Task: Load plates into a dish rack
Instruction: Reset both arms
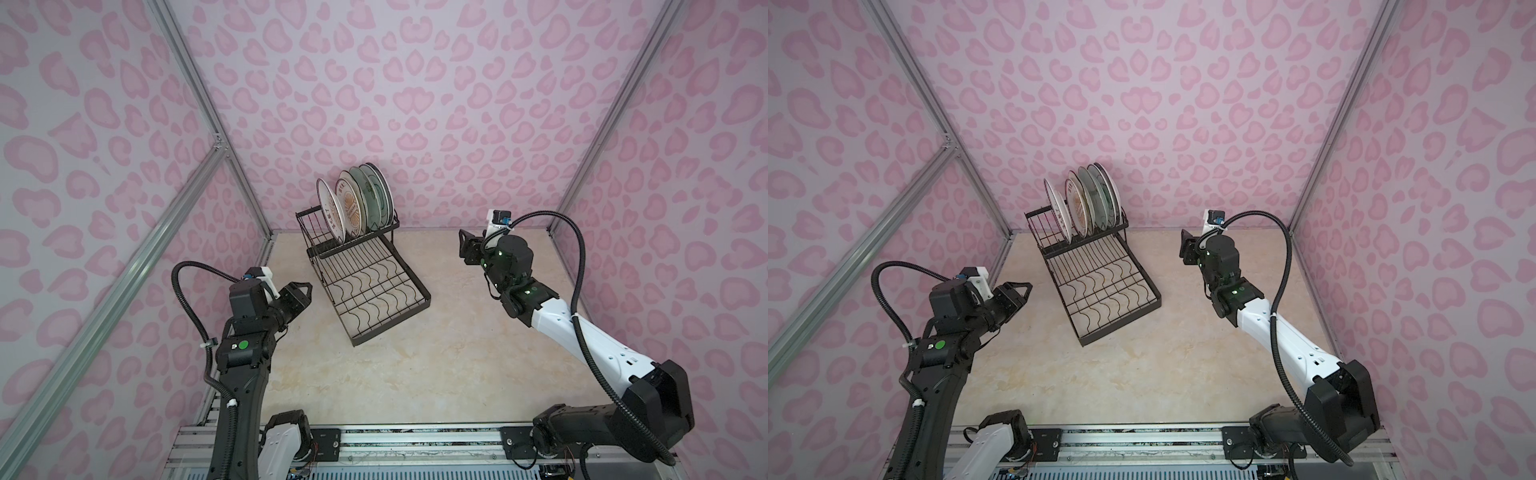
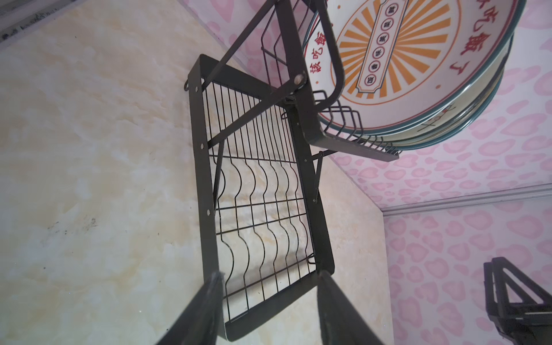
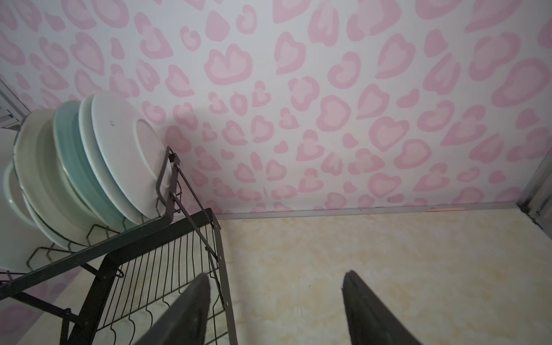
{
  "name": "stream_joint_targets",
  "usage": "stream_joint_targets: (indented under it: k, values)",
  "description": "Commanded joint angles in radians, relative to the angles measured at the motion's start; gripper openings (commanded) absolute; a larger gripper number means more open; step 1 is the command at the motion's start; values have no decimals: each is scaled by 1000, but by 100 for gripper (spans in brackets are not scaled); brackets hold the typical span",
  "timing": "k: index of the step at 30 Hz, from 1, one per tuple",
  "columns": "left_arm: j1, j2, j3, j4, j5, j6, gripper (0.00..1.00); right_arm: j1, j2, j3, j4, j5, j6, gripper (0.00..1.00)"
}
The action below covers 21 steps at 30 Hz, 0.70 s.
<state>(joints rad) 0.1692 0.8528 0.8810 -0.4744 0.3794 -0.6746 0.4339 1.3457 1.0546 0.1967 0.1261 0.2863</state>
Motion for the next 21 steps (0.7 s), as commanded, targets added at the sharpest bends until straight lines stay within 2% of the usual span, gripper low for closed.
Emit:
stream_joint_targets:
  k: [1,7,8,11,12,13,14,21]
  values:
    - [0,-5,13,48,-27,-12,55,-32,-17,-37,-22,-72,35,70]
    - [-2,3,8,82,4,-5,59,-87,-47,-64,-40,-109,40,72]
    - [-2,10,18,73,3,7,80,-94,-51,-66,-45,-112,39,73]
    - [0,31,59,46,-11,48,84,-112,-58,-69,-55,-119,40,74]
    - [0,37,73,35,-17,60,88,-118,-62,-71,-54,-124,44,76]
    - [0,45,88,25,-27,74,98,-124,-66,-74,-53,-128,47,95]
    - [0,52,101,10,-34,90,98,-133,-69,-77,-51,-140,51,99]
    - [0,136,196,-127,-92,141,98,-161,-66,-38,-137,-130,56,99]
